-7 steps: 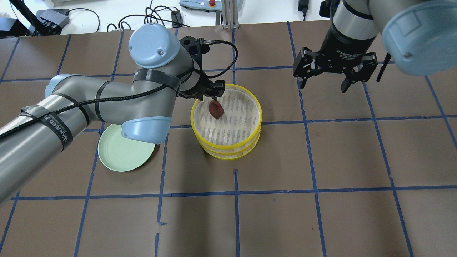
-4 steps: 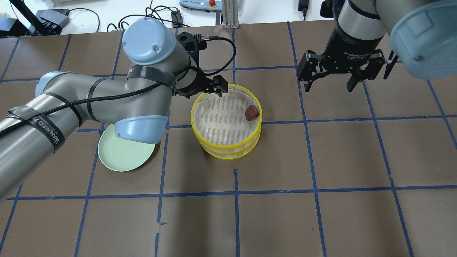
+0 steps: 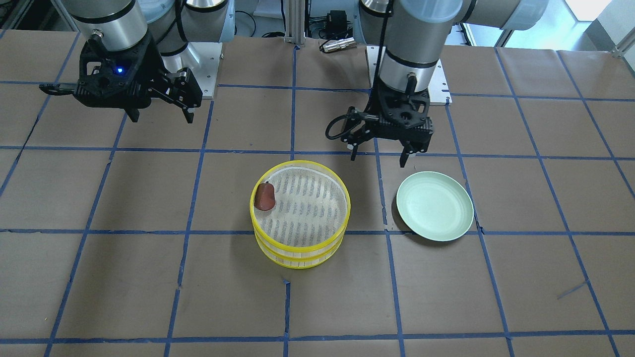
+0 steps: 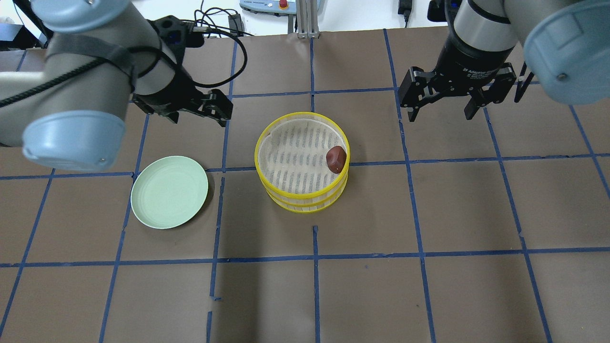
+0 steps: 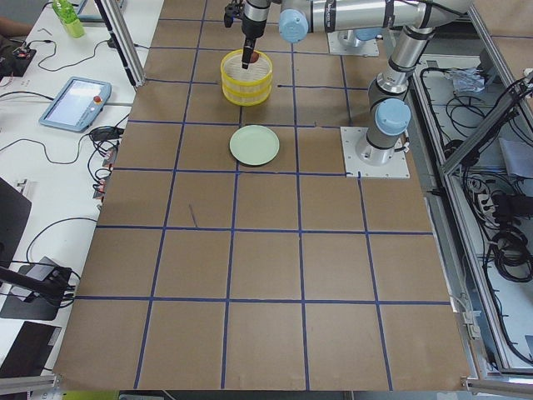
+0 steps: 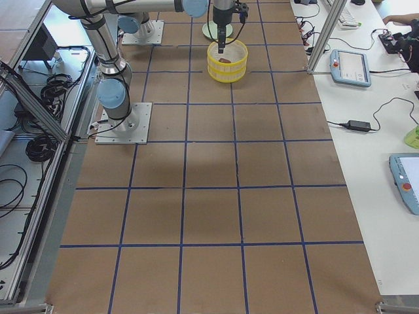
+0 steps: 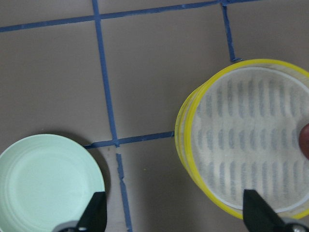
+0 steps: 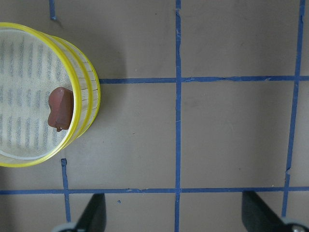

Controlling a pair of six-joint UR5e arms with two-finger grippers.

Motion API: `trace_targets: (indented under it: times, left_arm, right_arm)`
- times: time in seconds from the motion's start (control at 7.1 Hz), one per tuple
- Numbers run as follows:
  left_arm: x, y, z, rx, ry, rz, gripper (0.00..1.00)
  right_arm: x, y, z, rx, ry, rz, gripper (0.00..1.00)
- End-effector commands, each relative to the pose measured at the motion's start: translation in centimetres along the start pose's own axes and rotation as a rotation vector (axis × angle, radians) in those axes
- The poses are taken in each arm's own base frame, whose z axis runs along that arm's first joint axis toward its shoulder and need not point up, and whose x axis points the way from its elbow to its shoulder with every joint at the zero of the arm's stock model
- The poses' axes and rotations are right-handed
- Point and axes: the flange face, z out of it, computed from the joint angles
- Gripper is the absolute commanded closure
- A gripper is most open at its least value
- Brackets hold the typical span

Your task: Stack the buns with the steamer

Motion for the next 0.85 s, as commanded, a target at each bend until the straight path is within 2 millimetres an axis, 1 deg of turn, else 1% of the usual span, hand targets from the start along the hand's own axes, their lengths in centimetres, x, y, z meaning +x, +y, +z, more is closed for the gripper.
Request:
trace_targets:
  times: [0.0, 0.14, 0.28, 0.56, 0.7]
  left_arm:
    - [-5.7, -0.4, -4.4, -0.131, 0.007, -0.060, 0.00]
    - [-5.8, -0.1, -4.6, -0.152, 0.015, -0.062, 0.00]
    - [-5.4, -0.2, -4.3, -0.156, 0.023, -0.059, 0.00]
    - [-5.2, 0.3, -3.2, -0.179, 0.027, -0.063, 0.00]
    - [-5.1, 0.5, -3.4, -0.176, 0.028, -0.059, 0.00]
  right_arm:
    - [0.0, 0.0, 0.0, 0.001, 0.000, -0.002, 0.00]
    - [-0.1, 0.0, -0.1, 0.004, 0.000, -0.004, 0.00]
    - [-0.5, 0.1, -0.1, 0.009, -0.002, -0.013, 0.00]
    - [-0.5, 0.0, -0.2, 0.012, -0.001, -0.009, 0.00]
    - [-0.5, 0.0, -0.2, 0.014, -0.001, -0.010, 0.00]
